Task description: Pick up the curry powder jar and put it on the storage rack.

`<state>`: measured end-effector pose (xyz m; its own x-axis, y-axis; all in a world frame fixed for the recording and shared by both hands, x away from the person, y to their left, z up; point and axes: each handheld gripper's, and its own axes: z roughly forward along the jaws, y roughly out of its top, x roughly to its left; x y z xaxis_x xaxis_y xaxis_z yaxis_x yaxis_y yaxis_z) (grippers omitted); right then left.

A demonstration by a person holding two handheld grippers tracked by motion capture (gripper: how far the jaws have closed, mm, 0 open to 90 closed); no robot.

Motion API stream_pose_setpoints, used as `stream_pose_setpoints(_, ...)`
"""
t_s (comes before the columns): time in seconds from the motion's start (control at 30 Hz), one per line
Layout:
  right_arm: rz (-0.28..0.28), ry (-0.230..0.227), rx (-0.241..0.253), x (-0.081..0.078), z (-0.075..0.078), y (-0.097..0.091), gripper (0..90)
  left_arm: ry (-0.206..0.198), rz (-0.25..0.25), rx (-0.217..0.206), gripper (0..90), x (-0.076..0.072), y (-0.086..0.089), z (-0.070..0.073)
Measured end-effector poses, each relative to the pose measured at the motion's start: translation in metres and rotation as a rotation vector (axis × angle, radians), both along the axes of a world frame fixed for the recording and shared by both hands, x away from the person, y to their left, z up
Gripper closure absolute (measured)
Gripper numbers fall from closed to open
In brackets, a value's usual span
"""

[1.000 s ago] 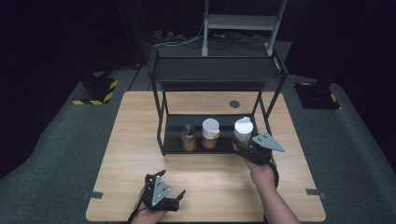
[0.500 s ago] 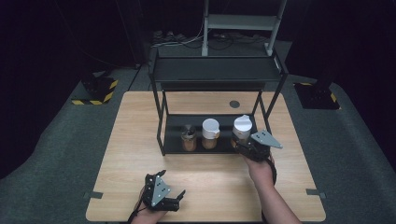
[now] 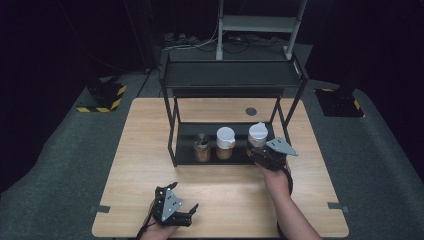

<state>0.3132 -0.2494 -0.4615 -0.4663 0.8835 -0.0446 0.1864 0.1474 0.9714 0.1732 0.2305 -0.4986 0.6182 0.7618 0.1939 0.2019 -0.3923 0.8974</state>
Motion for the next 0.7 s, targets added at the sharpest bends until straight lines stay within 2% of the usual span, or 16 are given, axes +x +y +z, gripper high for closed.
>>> stream_pose_setpoints(0.7,-0.014,0.027,0.026,0.012,-0.016,0.002,30.0,-0.01,-0.005,0.005,0.8,-0.001,0.0,-0.001)
